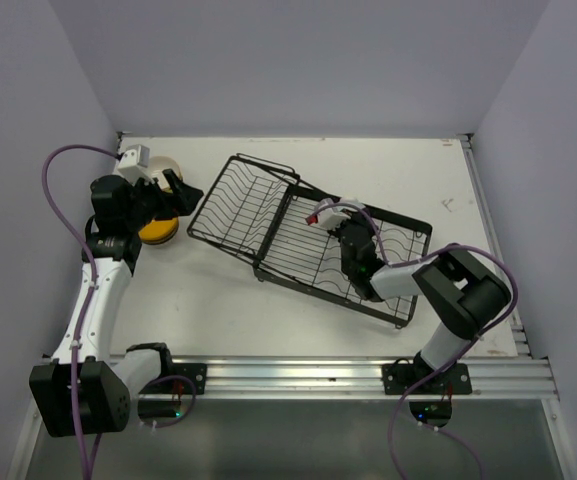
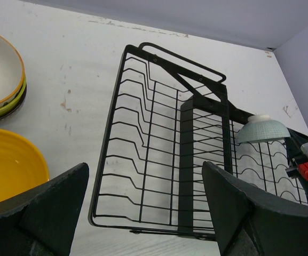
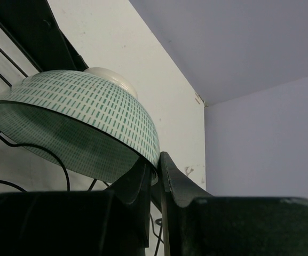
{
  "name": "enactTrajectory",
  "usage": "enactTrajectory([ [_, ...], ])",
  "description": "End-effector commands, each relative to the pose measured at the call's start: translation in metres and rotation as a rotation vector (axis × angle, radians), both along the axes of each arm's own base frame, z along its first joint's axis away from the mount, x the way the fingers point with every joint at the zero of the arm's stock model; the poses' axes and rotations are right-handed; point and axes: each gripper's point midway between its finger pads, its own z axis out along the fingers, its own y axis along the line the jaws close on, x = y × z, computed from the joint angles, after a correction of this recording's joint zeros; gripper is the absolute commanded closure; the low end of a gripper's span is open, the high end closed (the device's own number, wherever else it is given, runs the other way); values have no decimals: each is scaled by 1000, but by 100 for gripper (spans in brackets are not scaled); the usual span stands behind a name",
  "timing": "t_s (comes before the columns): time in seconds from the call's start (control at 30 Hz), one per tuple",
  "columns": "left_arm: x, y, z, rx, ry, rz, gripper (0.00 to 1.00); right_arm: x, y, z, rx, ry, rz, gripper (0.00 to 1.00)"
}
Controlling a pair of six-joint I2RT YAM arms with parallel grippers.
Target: Unload the bowls from the dish rack
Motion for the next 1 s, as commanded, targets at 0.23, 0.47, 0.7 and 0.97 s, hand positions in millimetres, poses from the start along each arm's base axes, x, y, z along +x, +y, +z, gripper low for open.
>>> enactTrajectory([
  [0.23, 0, -4, 14, -6, -57, -16, 9, -1, -2, 85, 254, -387, -12, 100],
  [0.47, 0, -3, 14, -3, -56, -14, 9, -7, -12, 101, 365, -459, -57, 100],
  [0.7, 0, -3, 13, -3, -54, -12, 9, -13, -23, 107, 461, -497, -115, 100],
  [0.97, 0, -3, 12, -3, -50, -11, 9, -17, -32, 104, 562, -504, -184, 100],
])
